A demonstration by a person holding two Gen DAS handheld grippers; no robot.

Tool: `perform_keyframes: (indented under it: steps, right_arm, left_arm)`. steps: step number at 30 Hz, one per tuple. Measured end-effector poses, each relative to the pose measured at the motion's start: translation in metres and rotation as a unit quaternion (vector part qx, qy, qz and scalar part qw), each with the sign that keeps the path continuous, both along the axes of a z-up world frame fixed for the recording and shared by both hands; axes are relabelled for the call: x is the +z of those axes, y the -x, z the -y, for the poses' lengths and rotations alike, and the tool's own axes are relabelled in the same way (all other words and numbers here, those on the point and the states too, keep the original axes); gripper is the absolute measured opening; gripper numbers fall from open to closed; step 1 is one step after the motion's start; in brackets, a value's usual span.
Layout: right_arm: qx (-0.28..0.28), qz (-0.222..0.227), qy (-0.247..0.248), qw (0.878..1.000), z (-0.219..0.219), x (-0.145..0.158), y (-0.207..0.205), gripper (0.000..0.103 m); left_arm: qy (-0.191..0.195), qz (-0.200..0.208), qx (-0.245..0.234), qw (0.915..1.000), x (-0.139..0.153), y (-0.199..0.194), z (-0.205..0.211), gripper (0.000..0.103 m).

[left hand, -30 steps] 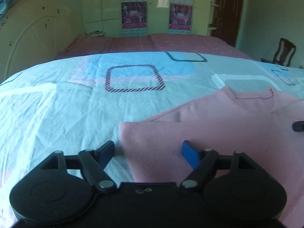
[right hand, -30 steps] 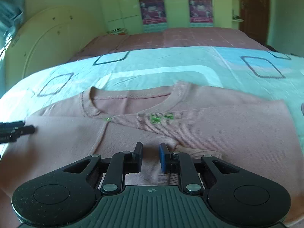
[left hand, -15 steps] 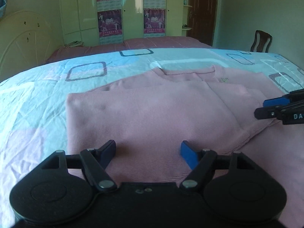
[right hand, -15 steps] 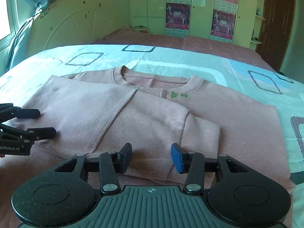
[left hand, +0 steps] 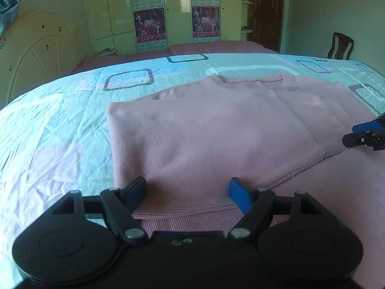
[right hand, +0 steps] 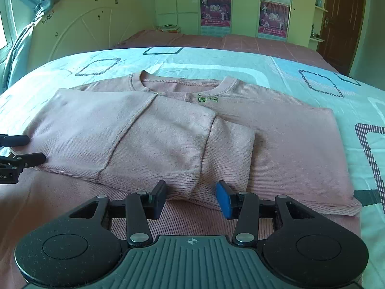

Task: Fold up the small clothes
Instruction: 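Fold the collar end of the sweatshirt down toward the hem with both grippers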

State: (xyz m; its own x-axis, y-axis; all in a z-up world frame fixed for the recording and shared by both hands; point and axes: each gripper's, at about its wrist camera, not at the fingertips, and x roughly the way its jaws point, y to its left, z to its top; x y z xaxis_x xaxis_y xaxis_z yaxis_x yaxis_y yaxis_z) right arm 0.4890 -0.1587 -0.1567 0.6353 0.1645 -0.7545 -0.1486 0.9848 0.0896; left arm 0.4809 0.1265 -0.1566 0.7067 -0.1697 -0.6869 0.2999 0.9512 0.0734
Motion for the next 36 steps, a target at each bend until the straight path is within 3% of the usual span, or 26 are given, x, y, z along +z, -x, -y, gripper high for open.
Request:
perform_keyframes:
  steps: [5, 7, 14, 17, 18, 20, 30, 31, 32, 33, 36]
  right_arm:
    - [-0.026, 0.024, 0.007, 0.999, -0.002, 0.010, 0.008, 0.045]
    - [-0.038, 0.004, -0.003, 0.999, 0.005, 0.000, 0.006, 0.045]
    - [-0.022, 0.010, 0.011, 1.000, 0.002, -0.001, 0.006, 0.045]
    - [-0.010, 0.003, 0.014, 1.000, 0.003, 0.005, 0.007, 0.045]
    - [-0.009, 0.006, 0.007, 1.000, 0.006, 0.010, 0.009, 0.045]
    - [-0.017, 0.018, -0.007, 1.000, 0.015, 0.021, 0.020, 0.045]
    - [-0.062, 0.024, -0.035, 0.997, 0.076, 0.042, 0.105, 0.046]
    - [-0.066, 0.023, -0.035, 0.997, 0.083, 0.044, 0.117, 0.049]
    - [-0.069, 0.025, -0.037, 0.997, 0.089, 0.045, 0.128, 0.065]
    - [-0.069, 0.030, -0.039, 0.996, 0.096, 0.047, 0.141, 0.072]
    - [-0.071, 0.025, -0.038, 0.996, 0.113, 0.048, 0.177, 0.076]
  left_arm:
    - [-0.014, -0.008, 0.019, 0.9997, 0.007, 0.005, 0.005, 0.074]
    - [-0.021, -0.012, 0.025, 0.9994, 0.006, 0.006, 0.007, 0.075]
    - [-0.031, -0.016, 0.043, 0.9985, 0.004, 0.006, 0.012, 0.076]
    - [-0.046, -0.017, 0.049, 0.9976, 0.006, 0.006, 0.015, 0.080]
    - [-0.053, -0.018, 0.055, 0.9969, 0.009, 0.007, 0.017, 0.086]
    - [-0.075, -0.010, 0.066, 0.9950, 0.013, 0.016, 0.019, 0.102]
    - [-0.106, -0.005, 0.076, 0.9914, 0.015, 0.096, 0.020, 0.102]
    - [-0.107, -0.005, 0.077, 0.9913, 0.016, 0.104, 0.019, 0.101]
    - [-0.105, -0.007, 0.076, 0.9915, 0.018, 0.113, 0.018, 0.099]
    - [-0.100, -0.010, 0.075, 0.9921, 0.020, 0.123, 0.016, 0.095]
    - [-0.093, -0.016, 0.080, 0.9923, 0.024, 0.153, 0.009, 0.093]
